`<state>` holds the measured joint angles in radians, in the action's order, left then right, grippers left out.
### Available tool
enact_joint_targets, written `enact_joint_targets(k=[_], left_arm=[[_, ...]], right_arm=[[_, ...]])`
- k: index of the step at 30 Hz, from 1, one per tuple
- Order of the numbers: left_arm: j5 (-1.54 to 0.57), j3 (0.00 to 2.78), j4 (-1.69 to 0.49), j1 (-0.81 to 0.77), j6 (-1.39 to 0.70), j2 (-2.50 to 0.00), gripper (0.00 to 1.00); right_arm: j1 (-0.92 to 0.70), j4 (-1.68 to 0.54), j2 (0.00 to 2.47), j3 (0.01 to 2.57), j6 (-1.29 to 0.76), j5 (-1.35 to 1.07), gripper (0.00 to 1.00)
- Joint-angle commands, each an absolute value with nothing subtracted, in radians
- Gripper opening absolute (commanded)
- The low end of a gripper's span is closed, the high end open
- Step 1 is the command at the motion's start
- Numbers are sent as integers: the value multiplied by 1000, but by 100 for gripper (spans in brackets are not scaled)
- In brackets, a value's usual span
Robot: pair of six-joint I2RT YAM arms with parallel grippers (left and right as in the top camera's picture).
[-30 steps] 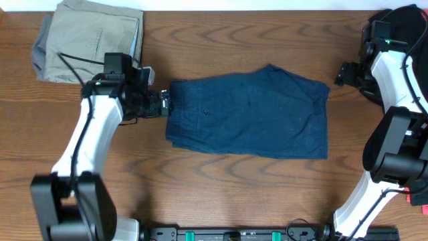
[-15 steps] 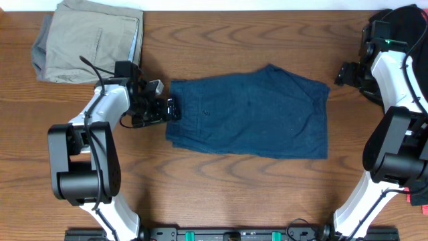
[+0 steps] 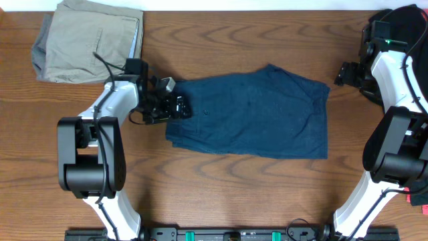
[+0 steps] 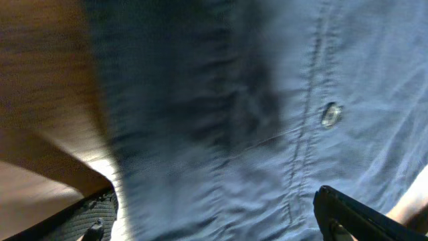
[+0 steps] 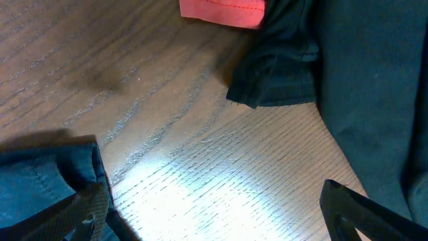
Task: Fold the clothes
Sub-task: 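Reach the left gripper to the left edge of the shorts, then grasp the shorts' left edge with the left gripper and lift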
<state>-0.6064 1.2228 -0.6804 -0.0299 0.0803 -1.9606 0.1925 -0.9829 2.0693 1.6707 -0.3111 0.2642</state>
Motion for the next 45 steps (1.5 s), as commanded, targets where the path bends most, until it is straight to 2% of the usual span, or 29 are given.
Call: enact_joint_targets(k=[1,2,5,7,8,10,11,17,22,31,45], left_arm=[[-595,1188,-678,-64,93,-2053,91],[-595,1188,-676,-69,93,-2054,84],[-594,1188,-670,-78,93,-2055,52],[-591,1188,-668,-78,93,-2055,38],[-590,1188,-667,-78,93,-2055,27],[-590,1188,-668,-75,93,-2055,10],[-590,1188,-668,-74,93,-2055,6],[-363,1196,-704,-55,-54,-2046,6],[-162,1274,-841,-11,-147,-2034,6],[-68,1558,-1192,48,-147,-1997,6],[38,1955,-1623,-106,-133,-1885,6]], right_arm=[[189,-984,2074,1672,-329,272,99],[189,-984,2074,1672,-329,272,99],[189,-984,2074,1672,-329,272,99],[189,-984,2074,1672,-329,272,99],[189,-984,2074,1672,-329,272,99],[189,-984,2074,1672,-329,272,99],[189,-984,2074,1672,-329,272,99],[189,-984,2074,1672,-329,272,99],[189,-984,2074,1672,-329,272,99],[189,-984,2074,1672,-329,272,99],[189,-984,2074,1672,-329,272,99]])
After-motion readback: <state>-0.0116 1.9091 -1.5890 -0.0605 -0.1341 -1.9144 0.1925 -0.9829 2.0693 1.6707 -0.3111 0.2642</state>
